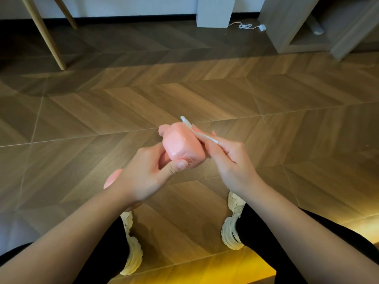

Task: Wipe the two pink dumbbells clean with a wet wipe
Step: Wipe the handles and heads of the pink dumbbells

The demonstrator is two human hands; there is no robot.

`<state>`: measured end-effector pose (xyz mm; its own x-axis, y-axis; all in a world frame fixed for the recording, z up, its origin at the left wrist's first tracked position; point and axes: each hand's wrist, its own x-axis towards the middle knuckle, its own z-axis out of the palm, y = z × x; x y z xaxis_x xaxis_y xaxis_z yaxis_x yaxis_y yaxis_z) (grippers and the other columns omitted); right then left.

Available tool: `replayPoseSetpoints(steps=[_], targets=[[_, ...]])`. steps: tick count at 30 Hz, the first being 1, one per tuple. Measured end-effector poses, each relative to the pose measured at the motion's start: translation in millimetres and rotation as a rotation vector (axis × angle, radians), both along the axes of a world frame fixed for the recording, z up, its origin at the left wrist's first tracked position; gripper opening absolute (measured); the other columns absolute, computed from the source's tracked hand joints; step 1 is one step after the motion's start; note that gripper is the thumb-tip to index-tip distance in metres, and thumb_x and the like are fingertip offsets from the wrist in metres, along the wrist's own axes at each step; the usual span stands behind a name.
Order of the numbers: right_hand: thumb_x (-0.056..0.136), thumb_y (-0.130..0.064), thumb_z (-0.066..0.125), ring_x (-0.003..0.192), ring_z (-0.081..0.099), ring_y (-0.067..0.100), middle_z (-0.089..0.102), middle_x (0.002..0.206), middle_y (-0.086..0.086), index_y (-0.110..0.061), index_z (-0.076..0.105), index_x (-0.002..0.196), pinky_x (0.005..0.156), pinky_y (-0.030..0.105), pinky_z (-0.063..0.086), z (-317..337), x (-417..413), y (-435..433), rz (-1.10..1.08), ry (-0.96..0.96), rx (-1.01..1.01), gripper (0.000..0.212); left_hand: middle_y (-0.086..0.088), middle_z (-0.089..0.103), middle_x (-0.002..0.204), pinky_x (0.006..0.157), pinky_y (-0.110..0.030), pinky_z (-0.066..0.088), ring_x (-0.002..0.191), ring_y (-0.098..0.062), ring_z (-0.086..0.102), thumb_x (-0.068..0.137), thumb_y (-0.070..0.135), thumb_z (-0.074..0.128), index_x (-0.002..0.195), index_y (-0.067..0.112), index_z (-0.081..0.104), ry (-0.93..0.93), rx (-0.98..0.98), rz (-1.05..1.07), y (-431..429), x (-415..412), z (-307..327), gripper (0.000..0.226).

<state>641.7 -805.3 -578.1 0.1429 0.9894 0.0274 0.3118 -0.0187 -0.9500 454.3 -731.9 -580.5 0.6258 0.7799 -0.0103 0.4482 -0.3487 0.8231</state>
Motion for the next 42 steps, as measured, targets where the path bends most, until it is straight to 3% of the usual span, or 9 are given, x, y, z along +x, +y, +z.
replayPoseSetpoints(steps=[3, 11, 17, 20, 22, 31, 34, 38, 42], targets=[[0.1, -0.01, 0.039, 0.1, 0.067, 0.0, 0.07, 0.1, -0.03, -0.012, 0.055, 0.133, 0.12, 0.039, 0.021, -3, -3, -11, 0.034, -0.061, 0.073, 0.036, 0.026, 0.056, 0.053, 0.053, -0.019, 0.034, 0.049, 0.002, 0.048, 0.073, 0.079, 0.043, 0.069, 0.03, 0.05, -0.043, -0.096, 0.111, 9, -4, -2, 0.05], [0.102, -0.01, 0.039, 0.131, 0.051, 0.009, 0.058, 0.137, -0.002, -0.008, 0.057, 0.134, 0.121, 0.046, 0.02, -2, -9, 6, 0.031, -0.074, 0.102, 0.037, 0.036, 0.056, 0.062, 0.055, -0.01, 0.036, 0.058, 0.009, 0.052, 0.073, 0.079, 0.04, 0.074, 0.035, 0.048, 0.061, -0.035, -0.041, -3, 5, -7, 0.045], [0.102, -0.003, 0.038, 0.075, 0.056, -0.019, 0.054, 0.072, -0.046, -0.007, 0.05, 0.137, 0.118, 0.055, 0.024, -14, -1, -10, 0.018, -0.105, 0.102, 0.037, 0.019, 0.055, 0.054, 0.056, -0.027, 0.036, 0.049, -0.003, 0.045, 0.07, 0.081, 0.046, 0.07, 0.026, 0.054, -0.081, -0.186, 0.137, 11, -1, -8, 0.056], [0.103, -0.011, 0.036, 0.105, 0.055, -0.018, 0.058, 0.107, -0.045, -0.01, 0.047, 0.139, 0.118, 0.055, 0.025, -11, -10, -11, 0.058, -0.144, 0.209, 0.038, 0.022, 0.057, 0.052, 0.053, -0.017, 0.036, 0.048, 0.0, 0.049, 0.074, 0.078, 0.042, 0.068, 0.027, 0.053, -0.053, -0.18, 0.142, 11, -1, -9, 0.052], [0.103, -0.012, 0.038, 0.13, 0.052, 0.006, 0.058, 0.137, -0.009, -0.008, 0.052, 0.137, 0.12, 0.053, 0.022, -10, -13, -3, 0.059, -0.147, 0.208, 0.037, 0.03, 0.056, 0.054, 0.05, -0.01, 0.036, 0.051, 0.007, 0.052, 0.077, 0.076, 0.041, 0.068, 0.033, 0.049, -0.011, -0.12, 0.077, 4, 3, -10, 0.045], [0.101, -0.003, 0.038, 0.07, 0.055, -0.016, 0.052, 0.065, -0.042, -0.006, 0.051, 0.135, 0.119, 0.055, 0.021, -17, 2, -9, 0.048, -0.103, 0.143, 0.037, 0.029, 0.058, 0.054, 0.051, -0.009, 0.037, 0.05, 0.007, 0.052, 0.074, 0.077, 0.041, 0.07, 0.03, 0.051, -0.048, -0.086, 0.111, 9, 1, -7, 0.049], [0.102, -0.014, 0.038, 0.107, 0.06, -0.009, 0.062, 0.108, -0.038, -0.012, 0.048, 0.138, 0.12, 0.053, 0.023, -16, -7, -9, 0.095, -0.151, 0.249, 0.037, 0.019, 0.058, 0.055, 0.051, -0.015, 0.035, 0.057, 0.008, 0.053, 0.072, 0.081, 0.036, 0.072, 0.032, 0.047, 0.072, -0.008, 0.083, 14, -1, -9, 0.051], [0.102, -0.015, 0.042, 0.089, 0.057, -0.018, 0.058, 0.085, -0.046, -0.023, 0.052, 0.135, 0.1, 0.027, 0.04, -16, -7, 3, 0.048, -0.097, 0.111, 0.036, 0.011, 0.048, 0.062, 0.054, -0.031, 0.033, 0.06, -0.01, 0.051, 0.07, 0.088, 0.034, 0.081, 0.036, 0.04, 0.271, 0.121, -0.084, 8, 1, -18, 0.053], [0.093, -0.04, 0.059, 0.11, 0.059, -0.007, 0.068, 0.113, -0.026, -0.039, 0.062, 0.126, 0.09, 0.014, 0.043, -17, 2, 10, 0.155, 0.149, -0.205, 0.033, 0.012, 0.056, 0.071, 0.051, -0.031, 0.03, 0.066, -0.019, 0.056, 0.065, 0.096, 0.025, 0.09, 0.034, 0.041, 0.429, 0.333, -0.176, 15, -1, -19, 0.068]])
